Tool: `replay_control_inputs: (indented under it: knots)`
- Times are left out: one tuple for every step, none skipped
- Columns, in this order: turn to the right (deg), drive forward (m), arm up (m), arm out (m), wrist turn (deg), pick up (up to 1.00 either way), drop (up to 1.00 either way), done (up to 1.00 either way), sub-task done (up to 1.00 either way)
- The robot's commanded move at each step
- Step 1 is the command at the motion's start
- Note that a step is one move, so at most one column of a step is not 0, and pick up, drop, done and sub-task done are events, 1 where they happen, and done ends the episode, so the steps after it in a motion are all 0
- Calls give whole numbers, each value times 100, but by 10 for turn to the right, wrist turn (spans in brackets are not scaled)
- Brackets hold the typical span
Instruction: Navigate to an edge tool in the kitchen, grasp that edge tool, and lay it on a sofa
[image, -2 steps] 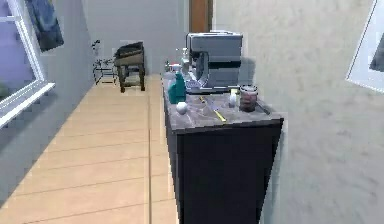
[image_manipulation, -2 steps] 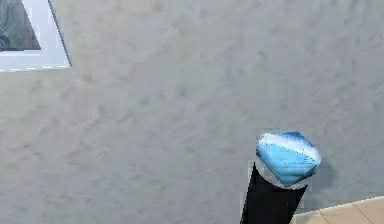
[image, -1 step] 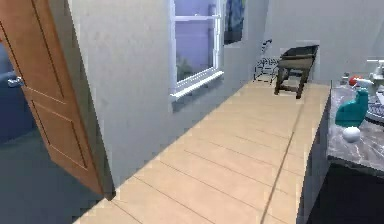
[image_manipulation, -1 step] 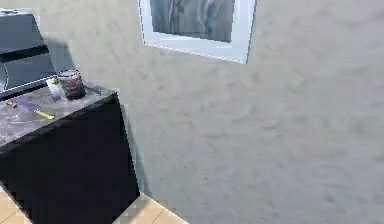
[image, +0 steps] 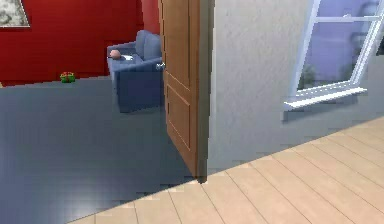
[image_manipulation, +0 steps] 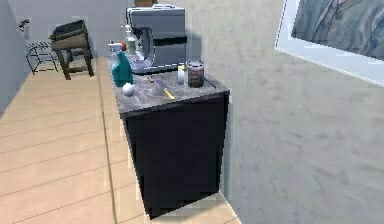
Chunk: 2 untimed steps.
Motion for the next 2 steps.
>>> replay_control_inputs:
  knots:
    - [-30, 0, 0, 0, 0, 0, 0, 0, 0]
    - [450, 0, 0, 0, 0, 0, 0, 0, 0]
